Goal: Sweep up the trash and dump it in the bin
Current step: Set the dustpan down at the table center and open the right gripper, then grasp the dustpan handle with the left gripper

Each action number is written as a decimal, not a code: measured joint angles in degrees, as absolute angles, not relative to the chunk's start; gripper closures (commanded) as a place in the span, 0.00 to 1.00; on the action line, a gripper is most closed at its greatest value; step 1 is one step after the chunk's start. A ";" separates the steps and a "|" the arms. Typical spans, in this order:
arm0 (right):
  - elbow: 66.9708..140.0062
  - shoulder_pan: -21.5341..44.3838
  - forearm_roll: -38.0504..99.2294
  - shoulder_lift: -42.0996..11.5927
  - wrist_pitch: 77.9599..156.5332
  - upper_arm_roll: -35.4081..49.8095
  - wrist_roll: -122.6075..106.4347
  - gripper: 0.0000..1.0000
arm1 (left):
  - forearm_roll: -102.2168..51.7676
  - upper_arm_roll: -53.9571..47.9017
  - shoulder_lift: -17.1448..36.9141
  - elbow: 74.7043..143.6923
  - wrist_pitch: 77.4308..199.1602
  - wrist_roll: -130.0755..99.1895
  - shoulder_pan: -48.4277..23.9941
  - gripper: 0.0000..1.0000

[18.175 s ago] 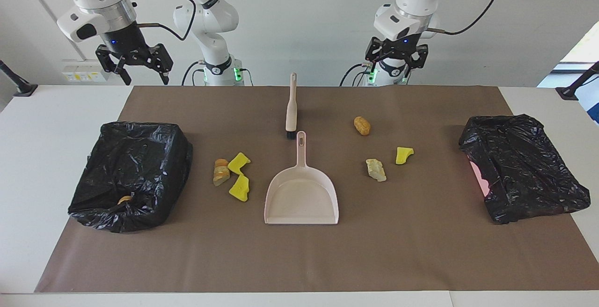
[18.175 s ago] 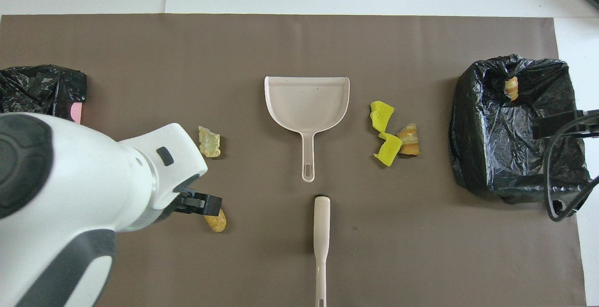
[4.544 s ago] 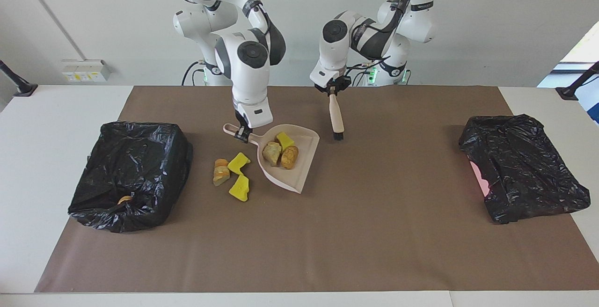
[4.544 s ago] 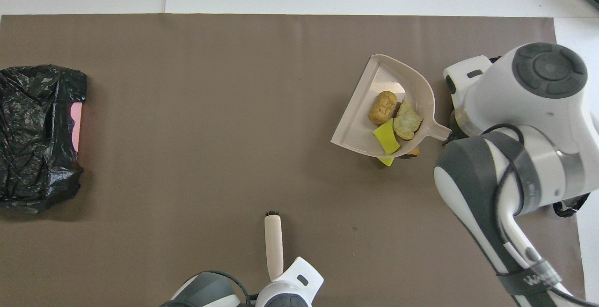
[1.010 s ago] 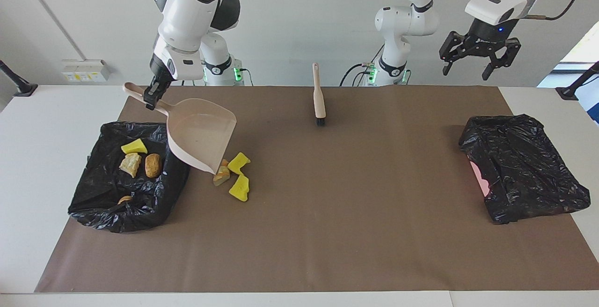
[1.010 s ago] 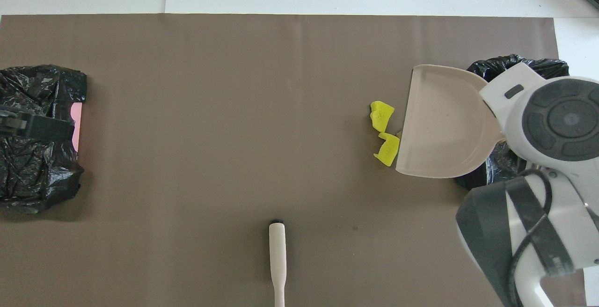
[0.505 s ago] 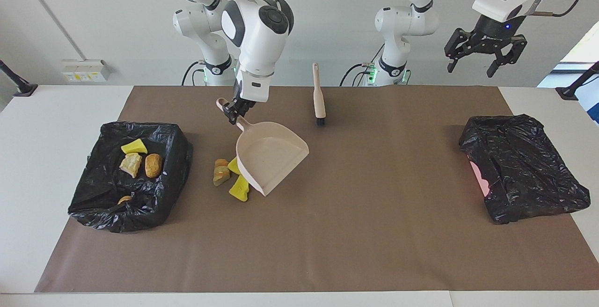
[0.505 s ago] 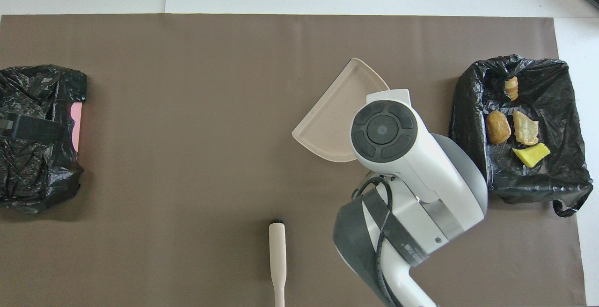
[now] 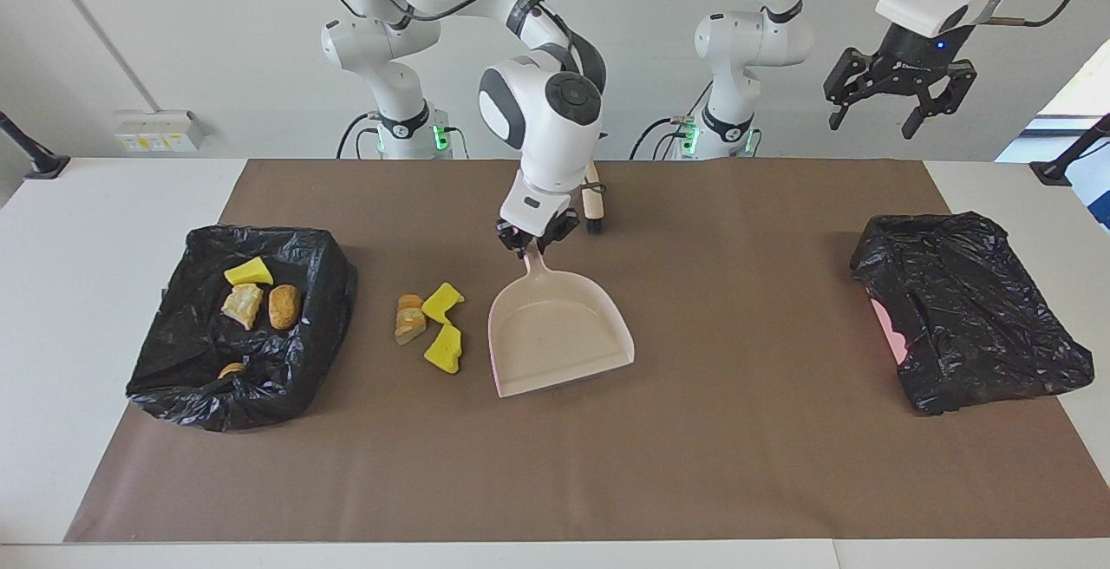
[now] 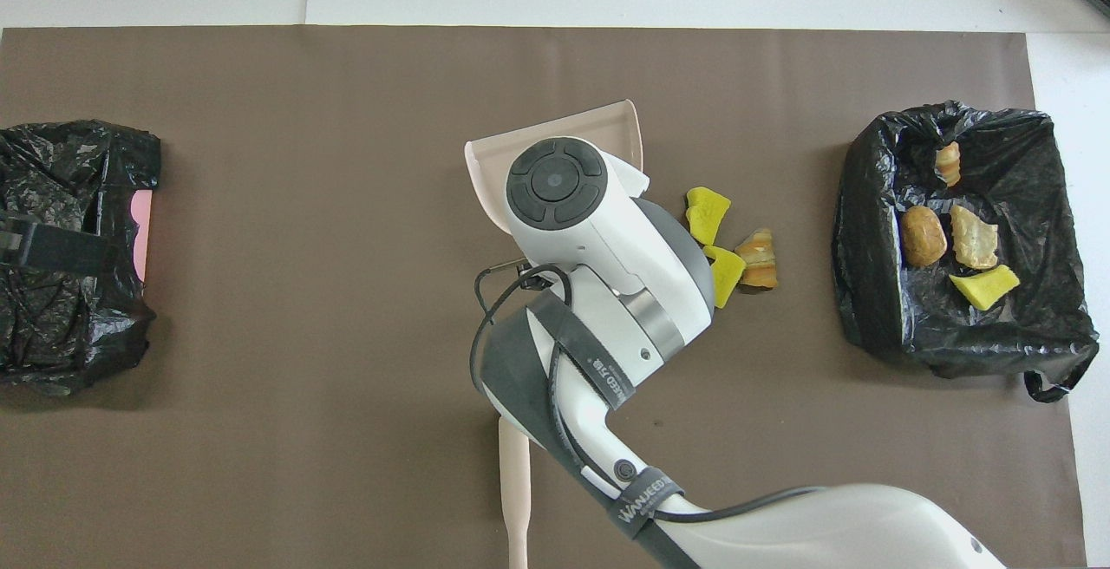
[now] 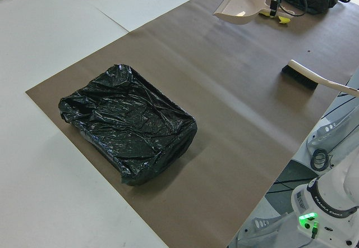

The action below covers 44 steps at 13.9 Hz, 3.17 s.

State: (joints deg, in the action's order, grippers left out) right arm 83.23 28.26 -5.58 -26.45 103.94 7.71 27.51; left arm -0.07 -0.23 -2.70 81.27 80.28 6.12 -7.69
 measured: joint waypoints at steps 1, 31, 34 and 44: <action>81.50 28.57 -4.32 -28.67 105.99 7.71 29.53 1.00 | -0.07 -0.20 -2.58 81.26 80.17 6.15 -7.68 0.00; 105.25 39.91 3.96 -15.16 109.89 7.75 37.83 0.00 | -0.38 -2.30 2.25 82.02 87.93 5.26 -11.18 0.00; 114.18 42.87 8.08 -10.12 112.01 7.83 37.96 0.00 | -0.38 -2.55 4.85 87.73 97.64 -0.36 -16.32 0.00; 134.23 52.17 17.01 2.51 123.35 7.88 40.04 0.00 | -0.34 -2.73 13.61 102.14 119.72 -20.62 -31.30 0.00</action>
State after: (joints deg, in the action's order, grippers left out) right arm 134.23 52.17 17.01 2.51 123.35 7.88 40.04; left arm -0.34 -2.73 13.61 102.14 119.72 -20.62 -31.30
